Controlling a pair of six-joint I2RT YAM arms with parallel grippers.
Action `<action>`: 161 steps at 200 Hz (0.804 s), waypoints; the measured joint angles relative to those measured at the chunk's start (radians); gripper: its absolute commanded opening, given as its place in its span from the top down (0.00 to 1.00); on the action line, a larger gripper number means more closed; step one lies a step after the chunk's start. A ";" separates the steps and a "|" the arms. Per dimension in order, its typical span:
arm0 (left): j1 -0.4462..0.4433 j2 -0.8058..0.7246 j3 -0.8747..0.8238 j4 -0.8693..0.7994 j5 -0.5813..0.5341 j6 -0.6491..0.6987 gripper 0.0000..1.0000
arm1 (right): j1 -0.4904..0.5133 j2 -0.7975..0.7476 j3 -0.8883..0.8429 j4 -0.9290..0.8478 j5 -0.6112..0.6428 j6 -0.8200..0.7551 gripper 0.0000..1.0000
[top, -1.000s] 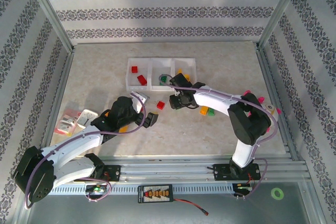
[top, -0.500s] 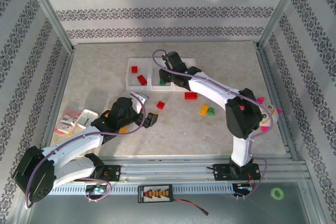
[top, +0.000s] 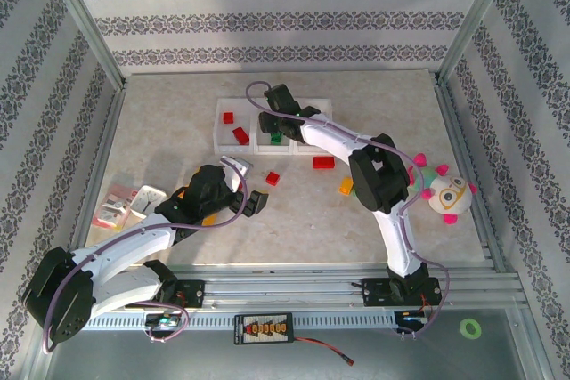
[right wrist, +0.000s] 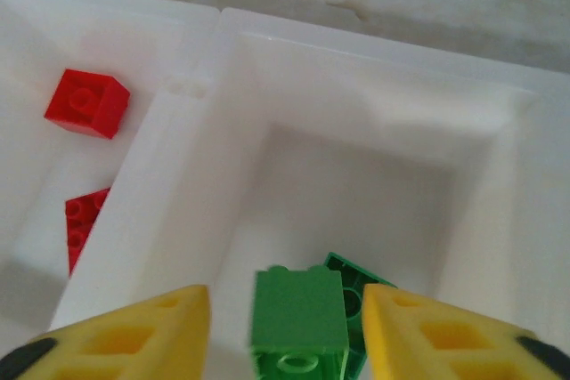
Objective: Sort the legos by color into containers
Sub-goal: Place the lego in the container, then pick up the lego from the center of the table.
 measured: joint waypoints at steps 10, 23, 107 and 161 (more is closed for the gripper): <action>0.000 0.002 0.000 0.000 -0.003 -0.002 0.01 | 0.000 -0.010 -0.010 0.004 -0.003 -0.010 0.34; 0.000 0.014 0.006 -0.002 -0.017 -0.007 0.01 | 0.000 -0.050 -0.054 0.011 -0.005 -0.014 0.27; -0.025 0.311 0.294 -0.162 -0.136 -0.102 0.02 | 0.000 -0.740 -0.676 0.097 0.023 -0.021 0.05; -0.043 0.537 0.551 -0.396 -0.192 -0.171 0.07 | 0.000 -1.093 -0.946 -0.032 -0.024 -0.019 0.05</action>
